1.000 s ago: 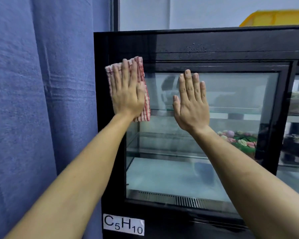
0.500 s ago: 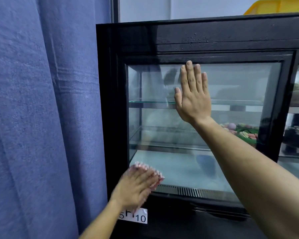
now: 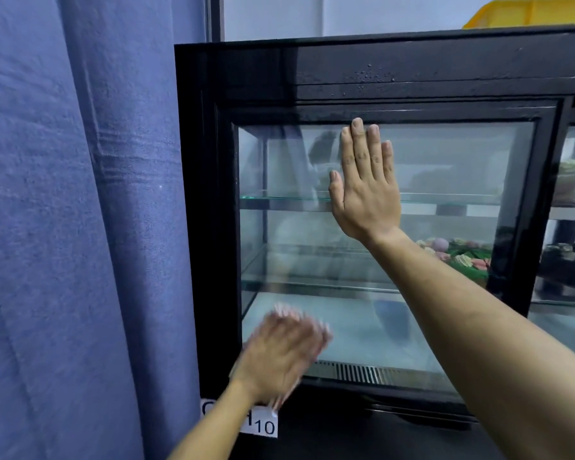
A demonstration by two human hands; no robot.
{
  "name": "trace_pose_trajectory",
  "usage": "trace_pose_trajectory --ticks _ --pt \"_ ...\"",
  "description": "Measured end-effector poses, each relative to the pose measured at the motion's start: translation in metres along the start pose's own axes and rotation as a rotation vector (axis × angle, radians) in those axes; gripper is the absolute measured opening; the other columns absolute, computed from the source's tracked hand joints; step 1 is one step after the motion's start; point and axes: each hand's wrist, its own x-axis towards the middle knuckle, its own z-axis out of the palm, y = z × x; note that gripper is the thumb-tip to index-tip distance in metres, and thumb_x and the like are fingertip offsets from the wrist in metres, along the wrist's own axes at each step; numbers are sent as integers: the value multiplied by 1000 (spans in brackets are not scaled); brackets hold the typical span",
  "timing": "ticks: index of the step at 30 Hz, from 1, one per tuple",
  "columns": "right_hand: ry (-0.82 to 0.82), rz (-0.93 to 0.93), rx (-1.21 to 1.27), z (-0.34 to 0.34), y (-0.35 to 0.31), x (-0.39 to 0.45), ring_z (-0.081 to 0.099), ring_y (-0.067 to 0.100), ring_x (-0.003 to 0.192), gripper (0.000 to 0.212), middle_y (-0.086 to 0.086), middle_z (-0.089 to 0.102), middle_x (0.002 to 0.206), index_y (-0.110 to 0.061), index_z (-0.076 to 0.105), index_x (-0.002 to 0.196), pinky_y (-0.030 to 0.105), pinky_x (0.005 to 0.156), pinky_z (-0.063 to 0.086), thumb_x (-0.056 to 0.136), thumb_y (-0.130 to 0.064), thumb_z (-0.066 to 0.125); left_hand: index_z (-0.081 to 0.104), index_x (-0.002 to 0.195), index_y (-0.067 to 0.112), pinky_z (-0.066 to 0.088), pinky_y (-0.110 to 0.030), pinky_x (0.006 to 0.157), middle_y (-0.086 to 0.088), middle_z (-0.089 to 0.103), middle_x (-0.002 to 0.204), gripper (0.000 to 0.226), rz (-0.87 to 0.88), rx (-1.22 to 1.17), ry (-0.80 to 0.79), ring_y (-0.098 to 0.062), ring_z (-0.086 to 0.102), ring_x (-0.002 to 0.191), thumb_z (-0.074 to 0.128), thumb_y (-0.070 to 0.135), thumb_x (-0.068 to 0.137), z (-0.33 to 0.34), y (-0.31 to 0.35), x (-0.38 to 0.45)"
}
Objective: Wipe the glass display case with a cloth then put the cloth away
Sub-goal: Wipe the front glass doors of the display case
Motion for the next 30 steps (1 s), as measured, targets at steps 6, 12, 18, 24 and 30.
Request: trace_pose_trajectory --ticks 6,12,18,24,30 --pt "-12 -1 12 -1 -1 0 11 35 161 65 15 13 173 -4 18 165 49 131 8 109 -33 32 30 164 30 2 -45 131 2 18 173 70 410 75 -22 -20 16 160 57 42 100 -25 -81 33" --pt "-29 4 134 -8 3 3 13 34 160 62 12 18 173 -7 23 165 46 131 7 107 -27 35 10 167 17 -1 -50 131 -13 9 174 66 -410 22 283 -35 5 161 31 36 107 -118 -204 220" --pt "-119 -295 4 -21 56 10 11 28 161 60 10 15 174 -12 20 166 46 131 12 111 -33 32 21 166 13 3 -54 130 -12 6 174 67 -440 -23 309 -35 5 161 34 36 104 -87 -129 187" --pt "-128 -313 -56 -21 58 7 5 28 162 61 9 9 175 -12 14 167 48 131 10 112 -35 27 34 163 31 3 -47 131 3 31 170 68 212 46 -69 -22 24 158 55 48 100 6 8 -17" --pt "-110 -317 -52 -20 56 5 6 29 162 62 10 10 174 -11 15 167 48 131 9 112 -36 28 26 165 28 4 -50 131 -1 14 174 75 467 57 -7 -25 19 159 58 45 100 -30 -74 77"
